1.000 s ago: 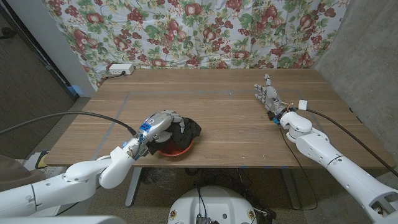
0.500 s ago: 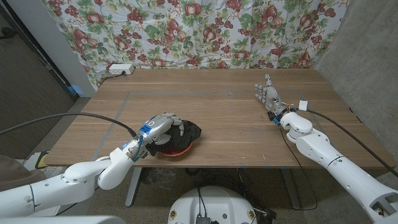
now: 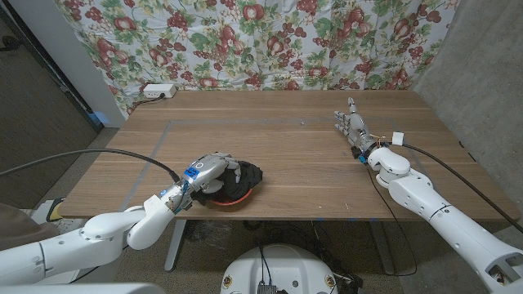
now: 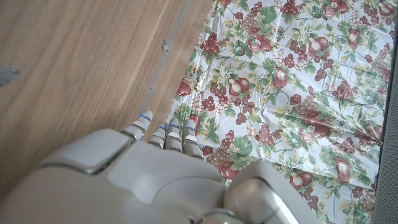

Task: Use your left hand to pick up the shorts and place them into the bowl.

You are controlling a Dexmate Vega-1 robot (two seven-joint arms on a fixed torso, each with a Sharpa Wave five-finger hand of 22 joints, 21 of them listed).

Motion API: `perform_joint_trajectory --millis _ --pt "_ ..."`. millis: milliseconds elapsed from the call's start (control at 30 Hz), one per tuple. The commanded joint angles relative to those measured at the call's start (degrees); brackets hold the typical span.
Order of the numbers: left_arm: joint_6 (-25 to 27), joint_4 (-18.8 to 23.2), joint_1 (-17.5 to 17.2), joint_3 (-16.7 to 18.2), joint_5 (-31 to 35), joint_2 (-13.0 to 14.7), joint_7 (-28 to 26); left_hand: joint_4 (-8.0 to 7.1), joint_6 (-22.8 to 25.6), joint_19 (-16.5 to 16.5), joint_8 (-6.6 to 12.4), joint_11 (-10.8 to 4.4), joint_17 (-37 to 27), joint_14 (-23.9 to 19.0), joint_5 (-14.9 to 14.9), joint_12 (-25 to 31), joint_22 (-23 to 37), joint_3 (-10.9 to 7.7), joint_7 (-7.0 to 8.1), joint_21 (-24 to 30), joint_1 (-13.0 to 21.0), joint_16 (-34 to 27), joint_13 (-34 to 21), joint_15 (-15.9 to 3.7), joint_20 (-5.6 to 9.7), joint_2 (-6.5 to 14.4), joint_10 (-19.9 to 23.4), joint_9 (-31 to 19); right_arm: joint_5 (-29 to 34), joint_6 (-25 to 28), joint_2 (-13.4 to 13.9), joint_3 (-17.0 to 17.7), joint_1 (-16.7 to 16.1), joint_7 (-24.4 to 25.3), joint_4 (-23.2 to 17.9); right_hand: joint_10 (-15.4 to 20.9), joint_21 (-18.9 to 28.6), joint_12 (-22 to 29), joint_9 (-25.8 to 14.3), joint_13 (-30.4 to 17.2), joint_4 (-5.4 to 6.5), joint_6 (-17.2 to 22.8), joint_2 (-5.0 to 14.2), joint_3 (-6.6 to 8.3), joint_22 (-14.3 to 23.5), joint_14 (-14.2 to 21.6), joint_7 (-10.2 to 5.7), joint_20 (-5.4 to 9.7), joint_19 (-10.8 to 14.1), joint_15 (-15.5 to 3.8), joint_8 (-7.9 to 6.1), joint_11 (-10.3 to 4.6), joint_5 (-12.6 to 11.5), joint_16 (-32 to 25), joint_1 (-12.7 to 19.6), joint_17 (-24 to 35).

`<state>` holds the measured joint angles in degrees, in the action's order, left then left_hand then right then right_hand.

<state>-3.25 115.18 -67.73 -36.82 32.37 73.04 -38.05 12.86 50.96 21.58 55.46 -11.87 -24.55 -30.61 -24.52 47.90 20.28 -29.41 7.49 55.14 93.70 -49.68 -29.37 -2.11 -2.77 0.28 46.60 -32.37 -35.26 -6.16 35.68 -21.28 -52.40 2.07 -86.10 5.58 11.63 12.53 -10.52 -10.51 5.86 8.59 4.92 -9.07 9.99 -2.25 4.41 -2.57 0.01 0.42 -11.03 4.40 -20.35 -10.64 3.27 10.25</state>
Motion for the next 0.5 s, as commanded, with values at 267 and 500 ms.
perform_joint_trajectory --millis 267,500 --pt "0.1 -1.2 0.4 -1.3 1.5 0.1 0.5 -4.57 0.6 1.0 -0.47 -0.12 -9.9 -4.7 1.0 -2.3 23.8 -2.23 0.85 -1.0 -3.2 -2.8 1.7 -10.49 12.99 1.3 -1.9 0.6 0.2 0.6 0.2 -0.2 -0.2 0.2 -0.8 0.2 -0.4 -0.1 -0.1 -0.2 -0.08 0.4 0.75 0.23 0.3 -0.6 0.15 0.11 -0.2 -0.06 0.06 0.3 0.1 0.1 0.4 0.1" --pt "1.1 -0.6 -0.1 -1.5 1.6 0.7 0.5 -4.19 -0.3 -5.1 -2.74 -0.27 -3.6 -2.9 5.4 -6.0 18.0 -5.04 1.81 -6.1 -8.4 5.6 4.8 -11.13 7.01 1.1 -3.3 3.4 0.0 0.5 0.2 -0.1 -0.2 0.1 -0.7 0.2 -0.4 -0.1 -0.1 -0.2 -0.08 0.4 0.76 0.26 0.3 -0.6 0.18 0.11 -0.2 -0.05 0.07 0.37 0.1 0.1 0.4 0.1"
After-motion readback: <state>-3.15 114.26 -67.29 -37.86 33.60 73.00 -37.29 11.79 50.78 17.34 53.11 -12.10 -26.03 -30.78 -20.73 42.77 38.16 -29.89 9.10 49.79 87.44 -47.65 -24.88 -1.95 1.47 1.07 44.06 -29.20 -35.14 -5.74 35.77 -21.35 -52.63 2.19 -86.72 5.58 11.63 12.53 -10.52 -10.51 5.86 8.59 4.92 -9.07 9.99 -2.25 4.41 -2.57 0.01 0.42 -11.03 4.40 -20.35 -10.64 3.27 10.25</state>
